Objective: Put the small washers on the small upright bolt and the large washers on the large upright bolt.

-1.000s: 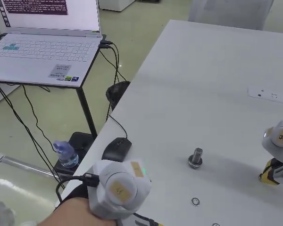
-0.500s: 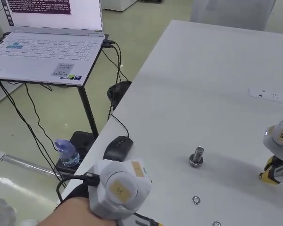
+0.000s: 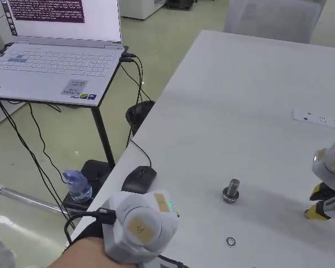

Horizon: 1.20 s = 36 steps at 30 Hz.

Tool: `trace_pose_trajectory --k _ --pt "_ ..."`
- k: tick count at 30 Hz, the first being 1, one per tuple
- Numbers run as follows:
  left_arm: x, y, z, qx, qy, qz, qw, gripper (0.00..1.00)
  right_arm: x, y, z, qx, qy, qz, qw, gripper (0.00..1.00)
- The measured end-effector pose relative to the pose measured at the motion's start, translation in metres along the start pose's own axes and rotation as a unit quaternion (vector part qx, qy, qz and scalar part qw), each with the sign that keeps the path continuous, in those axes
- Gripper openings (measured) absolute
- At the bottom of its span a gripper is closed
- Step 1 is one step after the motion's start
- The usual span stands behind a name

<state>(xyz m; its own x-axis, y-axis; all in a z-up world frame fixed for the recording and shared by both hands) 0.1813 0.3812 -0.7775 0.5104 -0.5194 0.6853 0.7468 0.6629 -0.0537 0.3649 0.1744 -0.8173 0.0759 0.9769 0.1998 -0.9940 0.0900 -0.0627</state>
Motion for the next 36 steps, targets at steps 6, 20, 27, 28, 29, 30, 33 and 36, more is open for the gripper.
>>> trace_pose_trajectory --k 6,20,27,28,29,30,33,36 --pt "0.001 -0.001 0.0 -0.002 0.001 -0.007 1.0 0.66 0.021 0.01 0.007 0.004 -0.022 0.018 0.9996 0.28" --pt "-0.001 -0.002 0.007 0.0 0.003 -0.015 0.9999 0.66 0.066 0.046 0.004 0.02 -0.058 0.051 0.9968 0.3" --pt "-0.002 -0.005 0.01 0.003 0.0 -0.014 0.9999 0.65 0.07 0.066 0.001 0.029 -0.055 0.059 0.9963 0.29" --pt "-0.001 -0.005 0.01 0.003 -0.001 -0.012 0.9999 0.65 0.07 0.069 0.0 0.031 -0.054 0.063 0.9961 0.29" --pt "-0.001 -0.006 0.011 0.003 -0.002 -0.01 0.9999 0.65 0.07 0.071 0.0 0.031 -0.052 0.067 0.9959 0.29" --pt "-0.001 -0.008 0.01 0.003 -0.004 -0.01 0.9999 0.65 0.069 0.075 -0.001 0.032 -0.05 0.066 0.996 0.29" --pt "0.0 -0.011 0.008 0.002 -0.003 -0.015 0.9999 0.65 0.068 0.086 -0.003 0.041 -0.047 0.076 0.9952 0.29" --pt "0.002 -0.012 0.008 0.0 -0.004 -0.016 0.9999 0.65 0.068 0.099 -0.004 0.047 -0.05 0.088 0.9938 0.29"
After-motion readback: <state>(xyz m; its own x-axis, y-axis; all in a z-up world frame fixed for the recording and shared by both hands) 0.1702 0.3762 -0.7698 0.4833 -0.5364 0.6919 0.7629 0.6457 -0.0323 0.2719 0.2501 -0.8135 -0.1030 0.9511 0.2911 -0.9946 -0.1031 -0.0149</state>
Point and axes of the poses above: the centre of the closed fingertips' face, and the gripper's own axes: z roughly backward along the fingers, y roughly to its left, x roughly out of its top, the point moved 2 cm from there along z, roughly backward along the fingers, and after that the axes turned 2 degrees about y, right-handed, at the moved point
